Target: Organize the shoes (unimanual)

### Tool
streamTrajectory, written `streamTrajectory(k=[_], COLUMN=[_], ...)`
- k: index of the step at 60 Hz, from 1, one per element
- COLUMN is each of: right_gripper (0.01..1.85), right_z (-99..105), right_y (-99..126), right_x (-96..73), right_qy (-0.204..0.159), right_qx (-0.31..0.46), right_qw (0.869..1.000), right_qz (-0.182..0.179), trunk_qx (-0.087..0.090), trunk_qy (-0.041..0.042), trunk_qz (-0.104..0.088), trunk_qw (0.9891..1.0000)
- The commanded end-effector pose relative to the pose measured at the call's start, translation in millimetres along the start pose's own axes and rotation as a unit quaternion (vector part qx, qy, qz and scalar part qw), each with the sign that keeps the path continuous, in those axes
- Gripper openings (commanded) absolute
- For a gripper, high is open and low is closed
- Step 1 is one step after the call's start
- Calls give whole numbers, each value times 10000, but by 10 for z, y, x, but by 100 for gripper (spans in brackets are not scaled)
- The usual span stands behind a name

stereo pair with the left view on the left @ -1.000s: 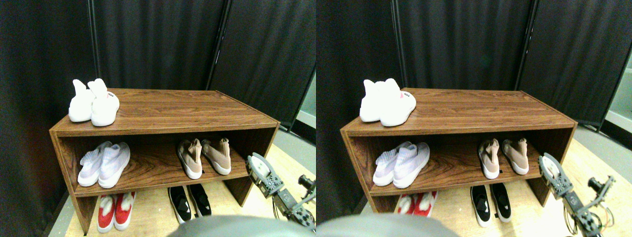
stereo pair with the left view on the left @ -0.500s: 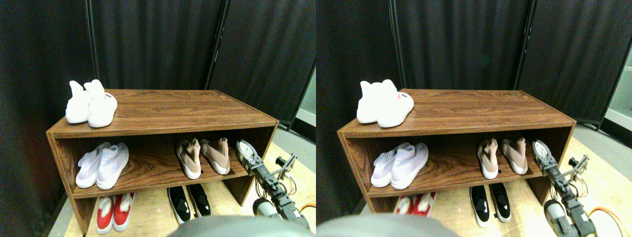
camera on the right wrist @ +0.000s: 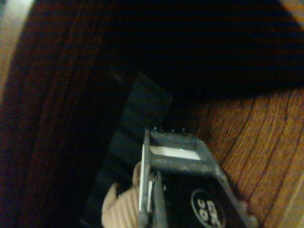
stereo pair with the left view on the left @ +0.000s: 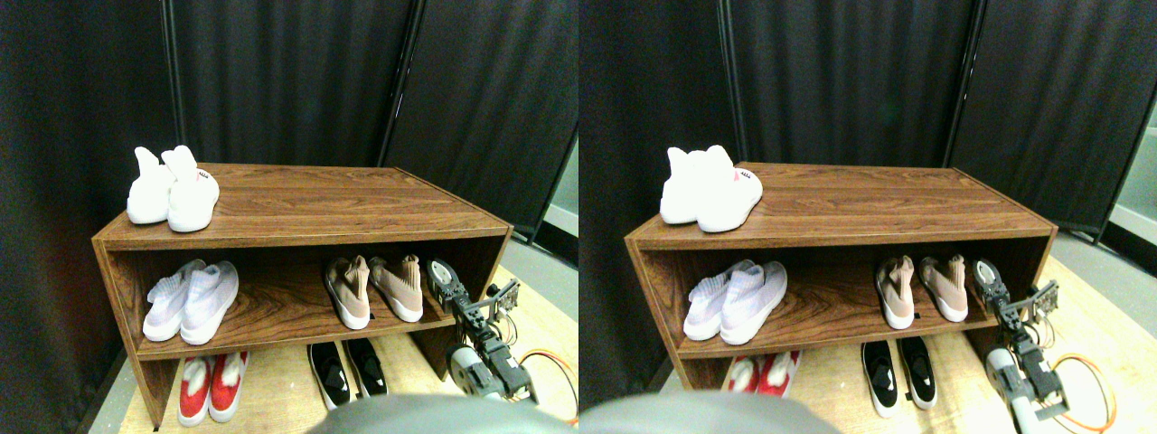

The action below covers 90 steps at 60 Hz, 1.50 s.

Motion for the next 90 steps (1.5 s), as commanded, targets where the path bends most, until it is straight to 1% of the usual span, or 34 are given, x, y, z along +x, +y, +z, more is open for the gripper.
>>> streamTrajectory(k=[1, 2, 3, 7, 10, 12, 14, 17, 23, 24, 28, 33, 37, 38, 40, 42, 48, 53, 55, 59, 65, 68, 71, 77, 78, 81, 83, 90], right_gripper=[6, 6, 6, 6, 6, 6, 6, 6, 6, 6, 6, 6, 6, 6, 6, 6, 6, 6, 6, 6, 6, 6, 6, 6, 6, 6, 6, 6], right_z=[9, 9, 9, 2, -8, -9, -18, -26, -38, -45, -68, -111, -139, -167, -181, -202, -261, -311, -360, -382, -413, -443, -459, -490, -507, -523, -545, -594], right_y=[-15, -22, -49, -84, -116, -121, -127, -151, -179, -187, -180, -183, -177, -173, -170, -168, -153, -143, -134, -130, -135, -132, -131, -121, -121, -116, -111, -97], right_x=[87, 95, 127, 165, 195, 199, 196, 220, 245, 253, 231, 217, 204, 199, 200, 203, 195, 189, 175, 167, 167, 155, 146, 117, 108, 100, 100, 92], right_qy=[-170, -201, -296, -316, -267, -262, -351, -358, -272, -289, -327, -213, -203, -131, -108, 9, 66, 145, 165, 169, 245, 289, 330, 322, 422, 459, 600, 703], right_qx=[-40, -35, -68, -72, 2, -6, -3, 87, 197, 198, 44, 103, 129, 209, 147, 13, 78, -121, -56, 53, -109, 89, 129, 329, 298, 281, 179, 203], right_qw=[9998, 9998, 9995, 9995, 9996, 9996, 9993, 9992, 9992, 9991, 9990, 9991, 9989, 9988, 9990, 9993, 9990, 9988, 9988, 9986, 9985, 9981, 9979, 9974, 9973, 9971, 9967, 9959], right_qz=[108, 68, -42, -41, -37, -36, -126, -167, -195, -226, -294, -357, -397, -419, -420, -379, -429, -443, -461, -504, -474, -538, -542, -558, -513, -532, -509, -528], trunk_qx=[-62, -62, -65, -70, -70, -85, -85, -85, -90, -108, -129, -161, -196, -209, -224, -248, -297, -325, -337, -353, -371, -380, -388, -397, -390, -390, -385, -385], trunk_qy=[25, 25, 42, 51, 51, 59, 59, 59, 70, 88, 107, 130, 136, 139, 139, 139, 149, 171, 180, 193, 215, 219, 219, 224, 225, 225, 238, 238], trunk_qz=[77, 77, 96, 106, 106, 111, 111, 111, 130, 149, 187, 252, 307, 327, 343, 378, 441, 506, 535, 566, 590, 593, 596, 602, 603, 603, 598, 598], trunk_qw=[9999, 9999, 9999, 9999, 9999, 9999, 9999, 9999, 9999, 9998, 9997, 9995, 9992, 9991, 9991, 9989, 9985, 9980, 9978, 9976, 9973, 9973, 9972, 9971, 9972, 9972, 9972, 9972])
